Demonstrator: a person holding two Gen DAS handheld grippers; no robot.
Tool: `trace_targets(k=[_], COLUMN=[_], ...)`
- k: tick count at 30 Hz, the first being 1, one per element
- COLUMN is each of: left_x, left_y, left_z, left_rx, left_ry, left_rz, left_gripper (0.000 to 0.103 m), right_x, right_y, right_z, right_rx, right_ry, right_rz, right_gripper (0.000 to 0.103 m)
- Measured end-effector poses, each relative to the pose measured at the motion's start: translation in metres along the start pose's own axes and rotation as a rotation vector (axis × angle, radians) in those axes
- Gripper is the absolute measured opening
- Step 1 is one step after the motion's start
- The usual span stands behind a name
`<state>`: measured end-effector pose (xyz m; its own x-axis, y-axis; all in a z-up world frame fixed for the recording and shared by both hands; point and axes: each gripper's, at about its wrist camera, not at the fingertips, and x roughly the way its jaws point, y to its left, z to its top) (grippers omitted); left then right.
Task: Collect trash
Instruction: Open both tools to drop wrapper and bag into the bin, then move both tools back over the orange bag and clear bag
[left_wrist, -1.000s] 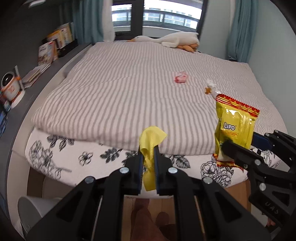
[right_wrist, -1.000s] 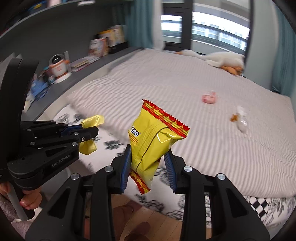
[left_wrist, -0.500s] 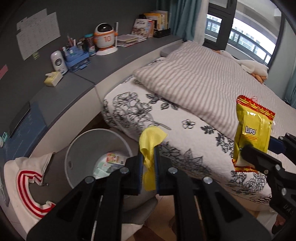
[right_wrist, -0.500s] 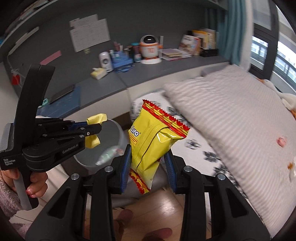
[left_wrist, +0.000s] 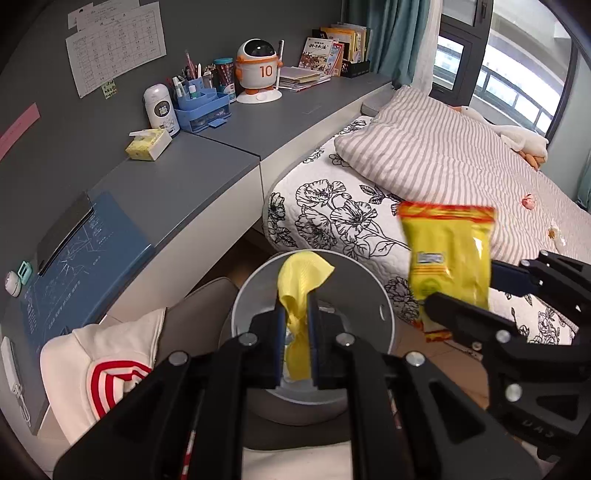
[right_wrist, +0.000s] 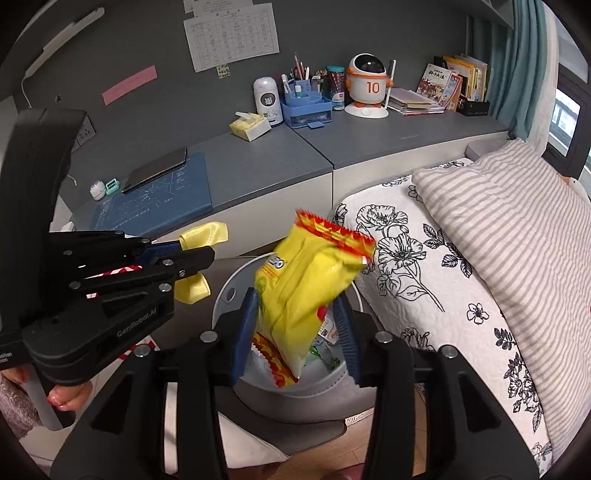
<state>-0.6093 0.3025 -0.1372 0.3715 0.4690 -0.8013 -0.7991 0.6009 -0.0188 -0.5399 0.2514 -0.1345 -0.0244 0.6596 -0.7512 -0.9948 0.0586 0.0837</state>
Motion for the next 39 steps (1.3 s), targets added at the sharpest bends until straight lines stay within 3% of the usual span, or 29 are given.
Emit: trace_targets(k=[17, 19, 20, 21, 32, 39], left_x=[0.015, 0.017, 0.017, 0.015, 0.012, 0.010], left_y=[0.024, 0.024, 0.025, 0.024, -0.006, -0.055], left_z=[-0.001, -0.001, 0.000, -0.001, 0.005, 0.016], left_rx=[0.027, 0.020, 0.014, 0.009, 0.072, 0.138], left_ry=[0.019, 0.035, 0.035, 0.026, 0.004, -0.007], left_rz=[-0.100, -0.112, -0.111, -0.109, -0.117, -0.150], left_gripper=[0.016, 0.035, 0.059, 0.073, 0.073, 0.073], right_x=[0.005, 0.003, 0.002, 0.001, -0.023, -0.050], right_y=[0.008, 0.007, 0.006, 0.005, -0.023, -0.064], right_z=[0.012, 0.010, 0.009, 0.008, -0.009, -0.026], right_rx=[0.027, 0.030, 0.032, 0.035, 0.094, 0.155], right_ry=[0.004, 0.005, 0.005, 0.006, -0.021, -0.051], right_rz=[-0.105, -0.113, -0.114, -0.116, -0.152, -0.192], right_gripper=[0.049, 0.049, 0.049, 0.049, 0.049, 0.050])
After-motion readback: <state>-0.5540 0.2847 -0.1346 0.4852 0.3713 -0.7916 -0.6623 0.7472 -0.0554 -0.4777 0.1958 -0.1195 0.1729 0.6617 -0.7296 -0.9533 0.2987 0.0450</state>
